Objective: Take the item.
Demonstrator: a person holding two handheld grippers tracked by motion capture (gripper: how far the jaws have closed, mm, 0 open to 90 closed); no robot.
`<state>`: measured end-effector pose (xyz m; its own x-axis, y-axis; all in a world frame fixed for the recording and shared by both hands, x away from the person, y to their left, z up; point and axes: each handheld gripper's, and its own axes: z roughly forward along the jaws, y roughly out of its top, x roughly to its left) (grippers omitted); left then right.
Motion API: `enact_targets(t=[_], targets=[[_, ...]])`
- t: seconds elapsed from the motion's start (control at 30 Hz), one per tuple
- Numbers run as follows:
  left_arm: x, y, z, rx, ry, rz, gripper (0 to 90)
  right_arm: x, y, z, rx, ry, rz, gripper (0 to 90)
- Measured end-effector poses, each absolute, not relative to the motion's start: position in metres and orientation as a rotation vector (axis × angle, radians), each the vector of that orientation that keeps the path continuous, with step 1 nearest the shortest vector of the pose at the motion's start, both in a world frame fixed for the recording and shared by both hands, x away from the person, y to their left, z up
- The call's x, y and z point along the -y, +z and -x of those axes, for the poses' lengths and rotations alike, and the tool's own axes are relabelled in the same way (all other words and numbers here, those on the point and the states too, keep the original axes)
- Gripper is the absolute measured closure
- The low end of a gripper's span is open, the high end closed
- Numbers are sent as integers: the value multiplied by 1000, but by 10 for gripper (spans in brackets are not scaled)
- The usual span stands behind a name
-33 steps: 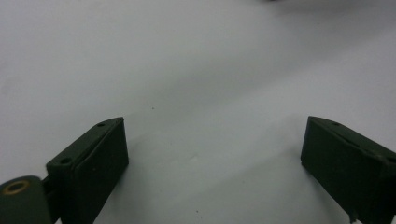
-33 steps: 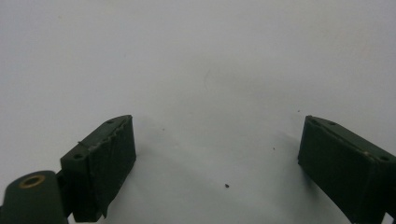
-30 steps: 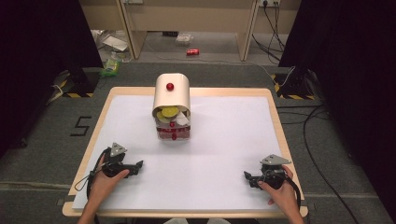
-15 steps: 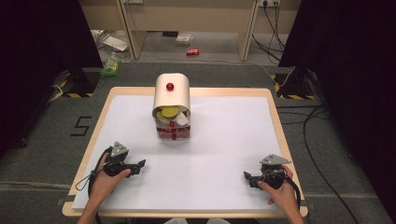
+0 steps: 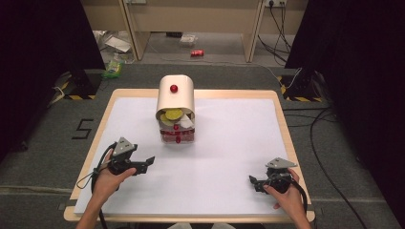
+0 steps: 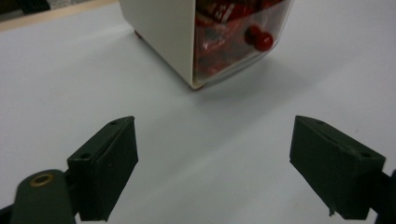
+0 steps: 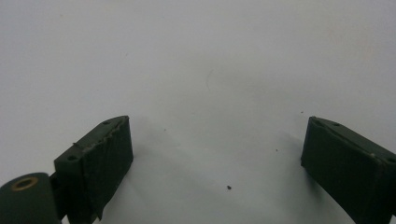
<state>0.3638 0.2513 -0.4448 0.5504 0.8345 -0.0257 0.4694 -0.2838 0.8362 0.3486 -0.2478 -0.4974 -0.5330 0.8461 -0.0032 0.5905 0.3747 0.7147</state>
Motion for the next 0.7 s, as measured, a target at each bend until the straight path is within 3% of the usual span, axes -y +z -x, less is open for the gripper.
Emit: enact_targets(t=[0.7], targets=[[-206,-378,-383,-862,582,-1916,152,248,-497,-349,-2273,953,-1248,89]])
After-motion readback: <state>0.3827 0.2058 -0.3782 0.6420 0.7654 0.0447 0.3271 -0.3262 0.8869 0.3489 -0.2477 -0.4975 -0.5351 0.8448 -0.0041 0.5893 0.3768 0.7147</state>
